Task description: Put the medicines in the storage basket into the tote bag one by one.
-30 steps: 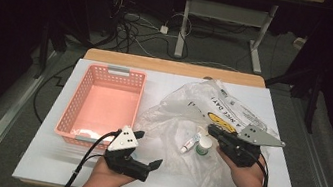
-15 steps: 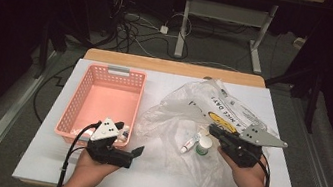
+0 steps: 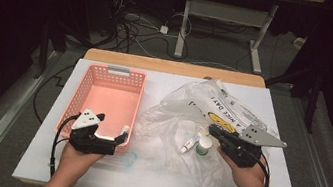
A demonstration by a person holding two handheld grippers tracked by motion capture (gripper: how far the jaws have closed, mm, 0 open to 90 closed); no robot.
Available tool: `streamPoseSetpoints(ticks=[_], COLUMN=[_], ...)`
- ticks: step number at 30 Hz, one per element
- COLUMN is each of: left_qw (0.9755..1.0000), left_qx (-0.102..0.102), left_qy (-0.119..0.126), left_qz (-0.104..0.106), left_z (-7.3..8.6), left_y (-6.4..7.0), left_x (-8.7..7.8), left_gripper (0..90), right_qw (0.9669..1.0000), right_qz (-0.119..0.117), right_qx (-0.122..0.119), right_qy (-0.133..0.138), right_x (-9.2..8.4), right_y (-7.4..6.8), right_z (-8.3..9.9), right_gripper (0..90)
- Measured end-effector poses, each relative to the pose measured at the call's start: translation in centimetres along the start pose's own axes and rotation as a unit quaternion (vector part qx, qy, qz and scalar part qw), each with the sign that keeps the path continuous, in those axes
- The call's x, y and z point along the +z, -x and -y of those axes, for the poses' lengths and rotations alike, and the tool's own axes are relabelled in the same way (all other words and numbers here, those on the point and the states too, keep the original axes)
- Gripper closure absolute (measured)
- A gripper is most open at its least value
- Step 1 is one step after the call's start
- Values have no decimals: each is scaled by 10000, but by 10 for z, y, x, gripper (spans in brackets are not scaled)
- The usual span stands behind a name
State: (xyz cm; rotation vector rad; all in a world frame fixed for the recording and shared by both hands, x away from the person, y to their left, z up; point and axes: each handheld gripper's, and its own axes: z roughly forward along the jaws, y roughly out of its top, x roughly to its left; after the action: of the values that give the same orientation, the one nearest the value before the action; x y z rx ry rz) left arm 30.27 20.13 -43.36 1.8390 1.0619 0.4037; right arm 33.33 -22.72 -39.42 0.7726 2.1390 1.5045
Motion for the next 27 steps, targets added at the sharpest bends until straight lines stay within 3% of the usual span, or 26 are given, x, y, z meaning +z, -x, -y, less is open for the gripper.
streamPoseSetpoints(ticks=[8, 16, 21, 27], left_qw=[9997, 9995, 9994, 9981], left_qx=[-139, -238, -231, -71], left_qy=[-28, -83, -172, -580], left_qz=[-207, -189, -175, -170], left_z=[3, 0, -12, -31], left_y=[-14, -17, -16, -15], left_x=[-6, -6, -5, 5], left_gripper=[0, 0, 0, 0], right_qw=[10000, 10000, 10000, 10000], right_qz=[7, 3, 10, 15], right_qx=[16, 1, -3, -11], right_qy=[-2, -11, 10, 8], right_x=[0, 0, -1, 0], right_y=[0, -1, 0, -1], right_z=[0, 0, -1, -1], right_gripper=[900, 900, 900, 900])
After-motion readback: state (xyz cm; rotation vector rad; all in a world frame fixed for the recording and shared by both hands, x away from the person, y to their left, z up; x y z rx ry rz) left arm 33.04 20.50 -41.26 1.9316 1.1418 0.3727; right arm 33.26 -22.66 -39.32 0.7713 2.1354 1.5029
